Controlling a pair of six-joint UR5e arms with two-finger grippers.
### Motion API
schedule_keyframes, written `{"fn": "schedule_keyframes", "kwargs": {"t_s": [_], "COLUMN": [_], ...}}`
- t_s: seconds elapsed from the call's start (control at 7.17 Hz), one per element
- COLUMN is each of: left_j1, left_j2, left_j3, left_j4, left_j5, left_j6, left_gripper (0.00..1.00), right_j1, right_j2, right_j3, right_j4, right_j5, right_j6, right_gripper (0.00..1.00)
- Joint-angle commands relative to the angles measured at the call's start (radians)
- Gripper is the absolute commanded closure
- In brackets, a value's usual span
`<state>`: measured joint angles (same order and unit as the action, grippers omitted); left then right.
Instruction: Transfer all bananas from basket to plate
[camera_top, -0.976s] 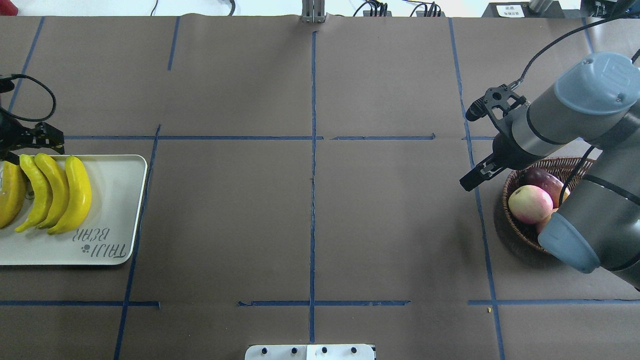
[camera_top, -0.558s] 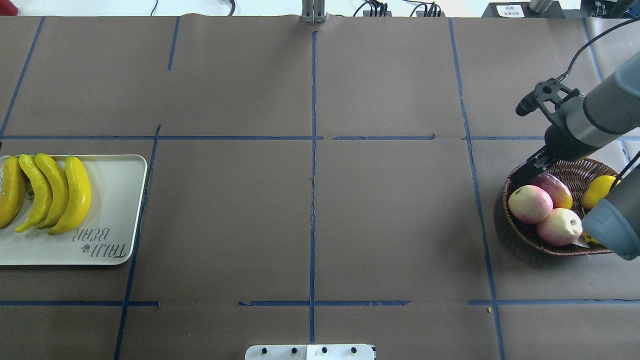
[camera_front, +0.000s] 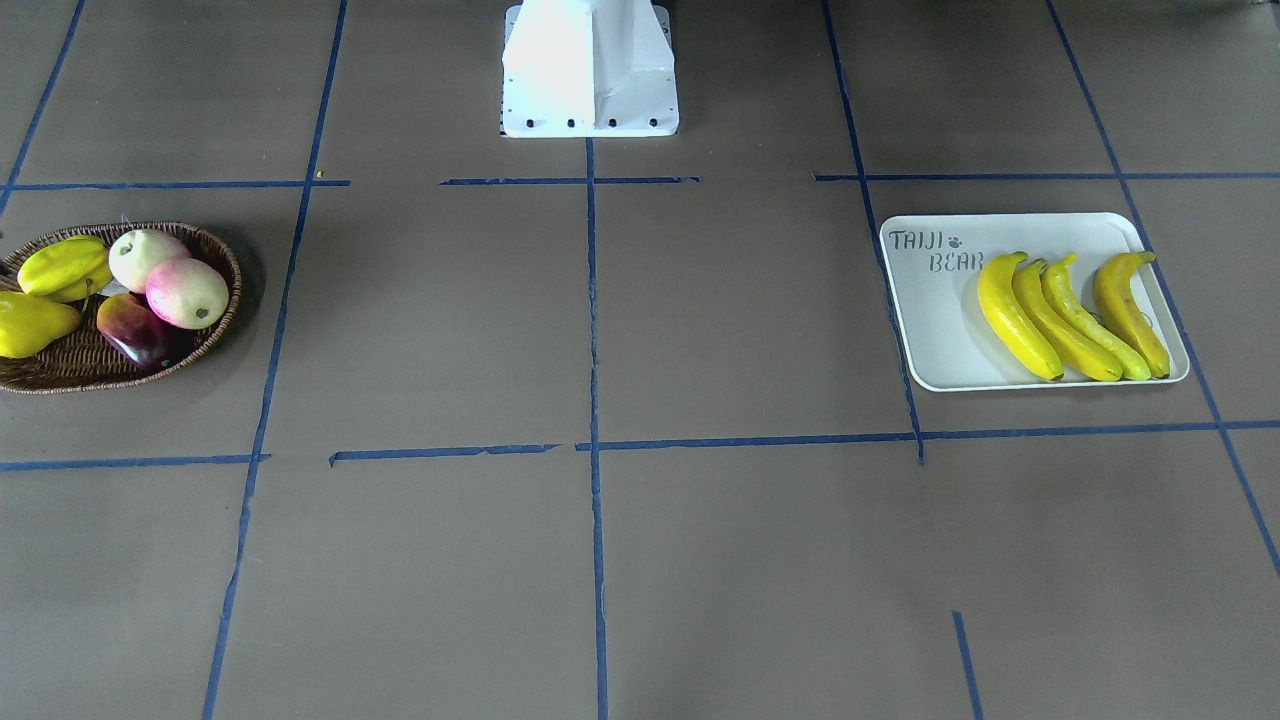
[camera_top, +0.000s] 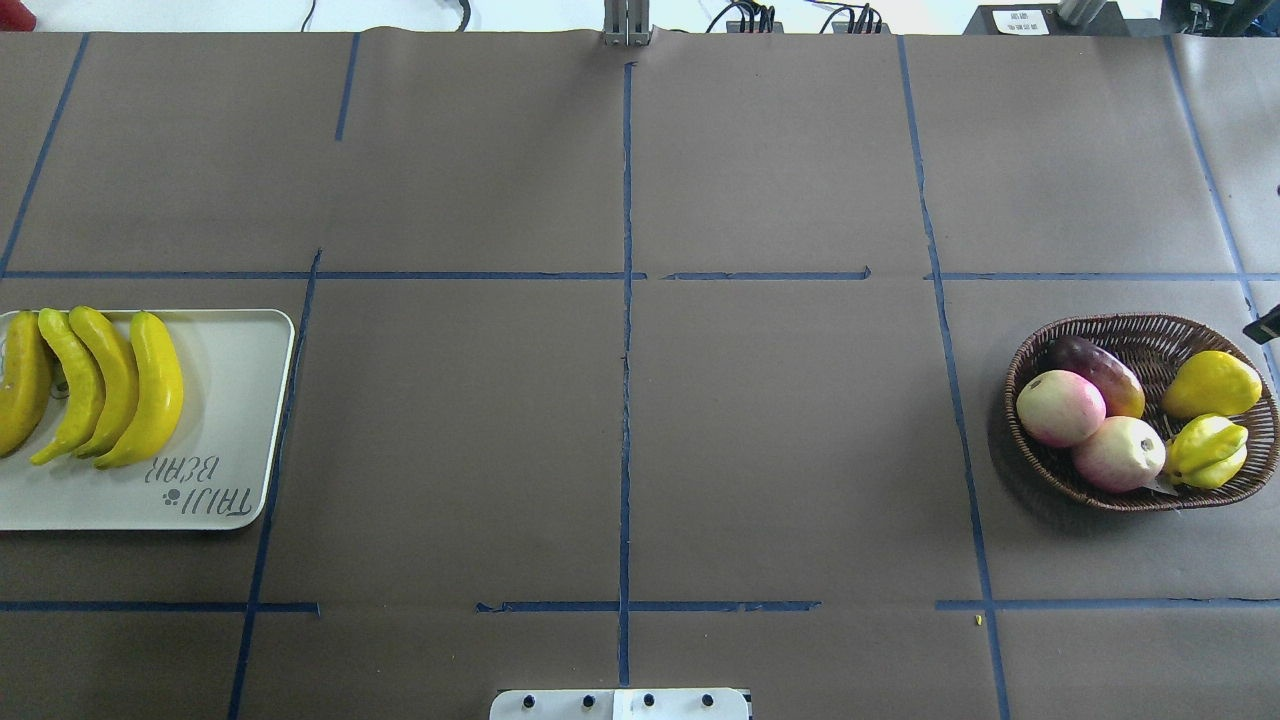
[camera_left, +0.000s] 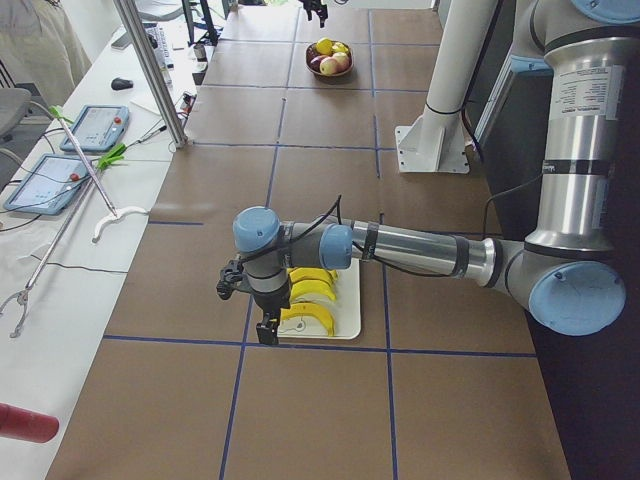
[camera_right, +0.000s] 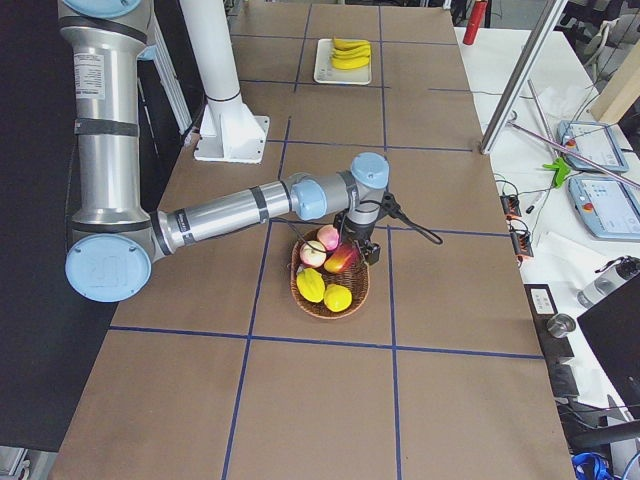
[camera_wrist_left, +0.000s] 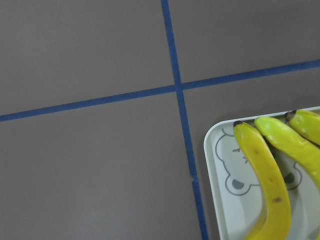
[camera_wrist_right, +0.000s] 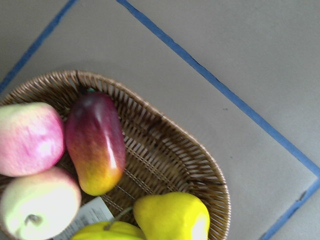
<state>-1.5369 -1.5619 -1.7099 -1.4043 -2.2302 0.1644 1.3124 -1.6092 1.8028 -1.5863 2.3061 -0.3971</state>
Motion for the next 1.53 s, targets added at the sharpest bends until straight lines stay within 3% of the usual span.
{"fn": "schedule_keyframes", "kwargs": {"t_s": [0.0,0.7,1.39], "left_j1": [-0.054,-0.051,-0.045], "left_j2": [0.028,0.043,0.042], "left_j3": [0.003,0.006,-0.008], "left_j4": [0.041,0.008,0.005], "left_j5": [-0.107,-0.109,-0.098], "left_j6": [0.037,-0.055,-0.055], "left_gripper": [0.0,0.0,0.0], "right_j1": [0.144,0.191,0.189], "right_j2": [-0.047,-0.096,-0.095], "right_j3": [-0.084,-0.086,-0.08], "right_j4": [-0.003,0.005,0.006], "right_j5": [0.007,0.003,0.004], "right_j6": [0.011,0.23,0.253], "right_gripper": [0.01,0.01,0.0]}}
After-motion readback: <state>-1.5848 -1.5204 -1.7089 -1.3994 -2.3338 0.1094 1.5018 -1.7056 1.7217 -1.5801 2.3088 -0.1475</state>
